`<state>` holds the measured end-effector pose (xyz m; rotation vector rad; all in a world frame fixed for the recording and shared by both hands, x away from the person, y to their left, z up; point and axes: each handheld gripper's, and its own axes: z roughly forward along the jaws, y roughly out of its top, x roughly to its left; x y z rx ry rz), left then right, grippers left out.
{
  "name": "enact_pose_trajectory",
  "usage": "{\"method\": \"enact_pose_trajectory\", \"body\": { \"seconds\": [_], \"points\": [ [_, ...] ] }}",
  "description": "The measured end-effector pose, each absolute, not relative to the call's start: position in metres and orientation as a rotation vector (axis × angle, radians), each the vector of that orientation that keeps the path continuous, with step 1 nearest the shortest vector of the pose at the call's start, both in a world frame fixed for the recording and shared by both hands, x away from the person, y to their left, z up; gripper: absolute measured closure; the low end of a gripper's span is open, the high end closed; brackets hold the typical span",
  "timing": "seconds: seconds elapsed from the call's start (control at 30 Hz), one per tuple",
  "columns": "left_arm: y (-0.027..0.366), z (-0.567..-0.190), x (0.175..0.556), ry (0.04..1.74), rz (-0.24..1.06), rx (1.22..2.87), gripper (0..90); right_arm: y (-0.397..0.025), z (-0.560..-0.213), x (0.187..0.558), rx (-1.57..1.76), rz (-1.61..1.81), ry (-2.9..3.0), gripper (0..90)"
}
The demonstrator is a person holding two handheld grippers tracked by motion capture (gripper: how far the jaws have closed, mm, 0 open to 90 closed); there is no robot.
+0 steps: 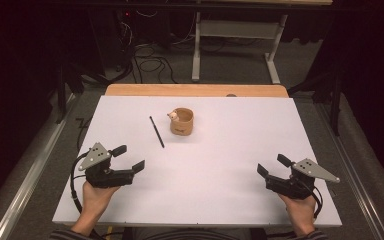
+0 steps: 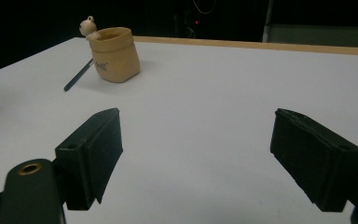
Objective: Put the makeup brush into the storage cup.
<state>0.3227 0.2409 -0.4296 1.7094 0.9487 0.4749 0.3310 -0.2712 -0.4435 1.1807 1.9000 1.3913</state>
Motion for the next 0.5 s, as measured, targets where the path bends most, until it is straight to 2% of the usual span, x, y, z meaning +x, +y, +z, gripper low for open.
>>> {"method": "enact_pose_trajectory", "body": {
  "seconds": [0.5],
  "points": [
    [0.243,-0.426,0.333,0.992,0.454,1.7,17.6,-0.271,-0.444,0.331,1.181,1.39,1.904,18.1]
  ]
}}
